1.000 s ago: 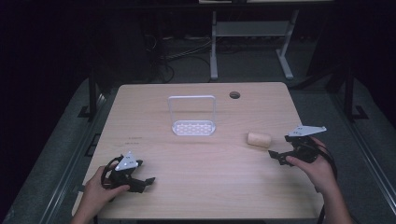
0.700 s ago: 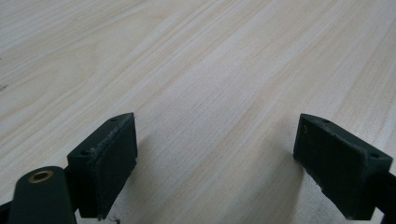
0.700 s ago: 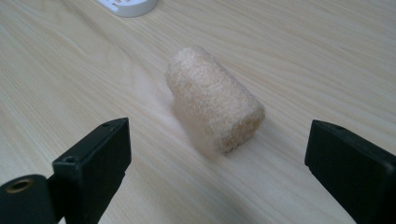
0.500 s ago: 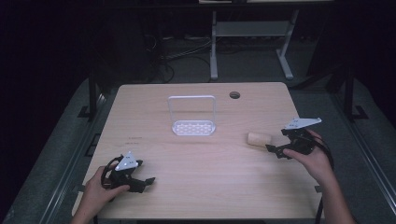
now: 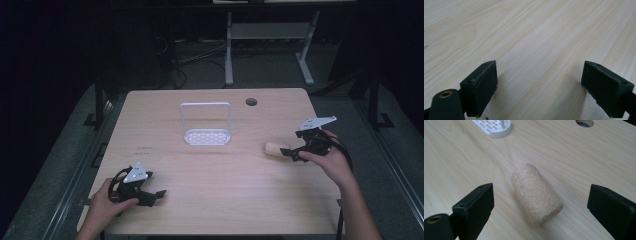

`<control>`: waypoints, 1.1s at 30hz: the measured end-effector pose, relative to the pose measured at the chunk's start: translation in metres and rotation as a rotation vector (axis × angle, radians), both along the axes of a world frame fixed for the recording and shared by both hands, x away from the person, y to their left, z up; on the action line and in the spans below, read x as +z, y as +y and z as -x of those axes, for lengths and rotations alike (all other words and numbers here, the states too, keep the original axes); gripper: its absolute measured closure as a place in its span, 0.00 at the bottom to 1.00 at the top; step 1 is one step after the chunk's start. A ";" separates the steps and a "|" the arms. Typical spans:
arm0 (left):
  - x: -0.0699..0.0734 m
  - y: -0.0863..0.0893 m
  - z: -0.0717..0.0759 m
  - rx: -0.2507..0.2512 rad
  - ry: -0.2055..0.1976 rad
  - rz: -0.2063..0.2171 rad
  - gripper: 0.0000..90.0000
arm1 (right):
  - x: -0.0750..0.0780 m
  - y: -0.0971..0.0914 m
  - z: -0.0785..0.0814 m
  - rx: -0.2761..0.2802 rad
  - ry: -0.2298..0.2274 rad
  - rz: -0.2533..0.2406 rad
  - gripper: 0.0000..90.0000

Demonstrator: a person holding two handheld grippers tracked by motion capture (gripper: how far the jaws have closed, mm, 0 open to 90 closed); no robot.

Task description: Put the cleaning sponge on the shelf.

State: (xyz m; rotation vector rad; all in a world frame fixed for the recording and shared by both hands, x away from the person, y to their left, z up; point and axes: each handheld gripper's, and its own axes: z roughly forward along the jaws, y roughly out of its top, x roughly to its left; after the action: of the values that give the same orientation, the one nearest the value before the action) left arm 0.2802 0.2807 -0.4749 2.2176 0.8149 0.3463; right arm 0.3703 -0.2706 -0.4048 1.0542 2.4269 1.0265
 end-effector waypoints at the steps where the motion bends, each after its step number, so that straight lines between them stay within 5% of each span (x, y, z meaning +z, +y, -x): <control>1: 0.000 0.000 0.000 0.000 0.000 0.000 0.15 | 0.000 0.000 0.000 0.000 0.000 0.000 0.08; 33: 0.000 0.000 0.000 0.000 0.000 0.000 0.15 | -0.023 0.022 -0.041 0.138 0.094 0.079 0.08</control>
State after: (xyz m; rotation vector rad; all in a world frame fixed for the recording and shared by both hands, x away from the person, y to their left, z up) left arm 0.2802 0.2806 -0.4749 2.2174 0.8151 0.3463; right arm 0.4117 -0.2488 -0.4278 0.9405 2.6241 0.9330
